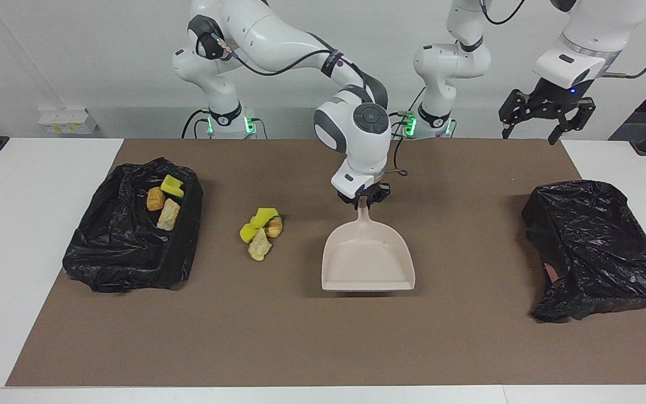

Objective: Sweep and dump trash in bin
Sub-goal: 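Set the empty dustpan down mid-table with the right gripper and release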

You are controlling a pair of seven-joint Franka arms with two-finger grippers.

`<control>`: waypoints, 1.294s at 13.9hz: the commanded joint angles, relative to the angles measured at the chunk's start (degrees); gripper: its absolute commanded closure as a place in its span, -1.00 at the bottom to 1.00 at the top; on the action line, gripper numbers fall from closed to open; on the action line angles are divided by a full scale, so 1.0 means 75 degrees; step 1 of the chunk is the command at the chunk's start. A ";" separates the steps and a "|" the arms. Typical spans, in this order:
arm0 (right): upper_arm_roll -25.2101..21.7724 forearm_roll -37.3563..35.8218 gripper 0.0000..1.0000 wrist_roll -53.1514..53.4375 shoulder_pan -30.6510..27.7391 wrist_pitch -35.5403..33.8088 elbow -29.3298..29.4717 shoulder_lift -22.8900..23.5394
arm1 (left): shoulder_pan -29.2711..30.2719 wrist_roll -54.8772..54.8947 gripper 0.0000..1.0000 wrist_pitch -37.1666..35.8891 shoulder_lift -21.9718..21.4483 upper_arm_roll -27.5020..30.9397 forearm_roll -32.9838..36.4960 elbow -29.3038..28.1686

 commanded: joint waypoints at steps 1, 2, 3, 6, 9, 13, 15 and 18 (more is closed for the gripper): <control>0.0012 0.0185 0.81 0.0086 0.0121 0.0290 0.0136 0.0371 | -0.0012 0.0095 -1.00 -0.0030 -0.0001 -0.0007 0.0029 0.0073; 0.0012 0.0185 0.73 0.0074 0.0110 0.0278 0.0136 0.0383 | -0.0024 0.0095 -1.00 -0.0018 0.0011 -0.0007 0.0029 0.0061; 0.0012 0.0185 0.61 0.0028 0.0110 0.0301 0.0136 0.0383 | -0.0024 0.0095 -1.00 -0.0007 0.0011 -0.0007 0.0041 0.0061; 0.0012 0.0197 0.42 -0.0055 0.0040 0.0955 -0.0248 0.0348 | -0.0035 0.0095 -1.00 0.0052 0.0046 -0.0007 0.0029 0.0049; 0.0012 0.0232 0.35 -0.0335 0.0017 0.1040 -0.0437 0.0278 | -0.0036 0.0083 -1.00 0.0216 0.0139 -0.0019 0.0029 0.0049; 0.0012 0.0232 0.05 -0.0593 0.0005 0.0889 -0.0532 0.0243 | -0.0105 0.0025 -1.00 0.0531 0.0362 -0.0031 0.0029 0.0049; 0.0012 0.0232 -0.99 -0.0757 0.0005 0.0864 -0.0532 0.0161 | -0.0117 0.0013 -1.00 0.0719 0.0514 -0.0042 0.0029 0.0061; 0.0012 0.0267 -1.00 -0.0700 0.0005 0.0398 -0.0824 -0.0668 | -0.0153 -0.0022 -1.00 0.1070 0.0690 -0.0159 0.0017 0.0061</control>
